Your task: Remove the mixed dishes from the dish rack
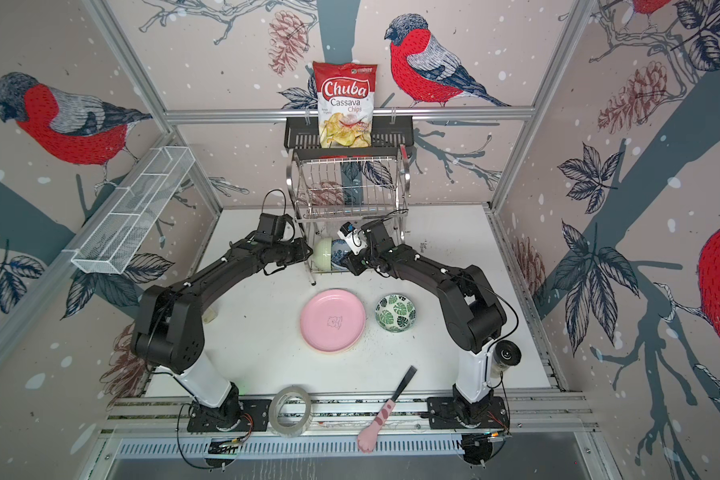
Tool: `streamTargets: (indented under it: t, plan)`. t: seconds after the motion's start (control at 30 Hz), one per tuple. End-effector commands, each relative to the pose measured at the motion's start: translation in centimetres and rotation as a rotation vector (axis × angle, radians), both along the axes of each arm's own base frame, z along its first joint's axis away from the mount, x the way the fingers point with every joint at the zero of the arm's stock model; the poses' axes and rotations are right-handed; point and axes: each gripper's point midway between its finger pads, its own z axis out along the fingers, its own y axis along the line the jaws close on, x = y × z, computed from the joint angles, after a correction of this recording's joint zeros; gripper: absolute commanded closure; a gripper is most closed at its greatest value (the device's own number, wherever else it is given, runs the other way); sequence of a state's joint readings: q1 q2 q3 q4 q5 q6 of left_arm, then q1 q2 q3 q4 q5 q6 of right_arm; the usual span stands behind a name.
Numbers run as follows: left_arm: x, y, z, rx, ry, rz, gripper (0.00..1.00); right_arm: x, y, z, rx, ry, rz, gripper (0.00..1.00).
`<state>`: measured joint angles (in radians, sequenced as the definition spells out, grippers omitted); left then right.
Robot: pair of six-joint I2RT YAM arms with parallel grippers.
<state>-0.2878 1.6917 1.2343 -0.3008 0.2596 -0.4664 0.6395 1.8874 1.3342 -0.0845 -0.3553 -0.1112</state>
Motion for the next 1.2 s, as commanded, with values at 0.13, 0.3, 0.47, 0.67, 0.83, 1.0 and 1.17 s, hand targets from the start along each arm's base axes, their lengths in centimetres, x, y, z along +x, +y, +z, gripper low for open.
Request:
streamTargets:
  t: [0.13, 0.3, 0.47, 0.67, 0.83, 1.0, 1.17]
  plan:
    - [0.1, -0.1, 0.2, 0.003, -0.006, -0.017, 0.68, -1.0, 0.8, 0.7, -0.053, -0.044, 0.051, 0.61]
    - [0.1, -0.2, 0.1, 0.006, -0.005, -0.021, 0.68, -1.8, 1.2, 0.6, -0.100, -0.069, 0.065, 0.61]
    - [0.1, -0.2, 0.2, 0.002, -0.007, -0.024, 0.69, -2.2, 1.9, 0.2, -0.113, -0.076, 0.074, 0.61]
    - [-0.2, -0.2, 0.5, 0.000, -0.008, -0.027, 0.72, -1.9, 3.0, 0.1, -0.106, -0.071, 0.087, 0.61]
    - [-0.5, -0.2, 0.7, -0.008, -0.007, -0.028, 0.80, -2.1, 3.6, 0.1, -0.105, -0.076, 0.099, 0.61]
    - [-1.0, -0.5, 1.0, -0.022, -0.010, -0.029, 0.82, -1.8, 3.1, 0.0, -0.099, -0.060, 0.088, 0.60]
    - [-1.3, -1.2, 1.2, -0.025, -0.013, -0.042, 0.83, -1.9, 2.7, 0.4, -0.034, -0.017, 0.080, 0.56]
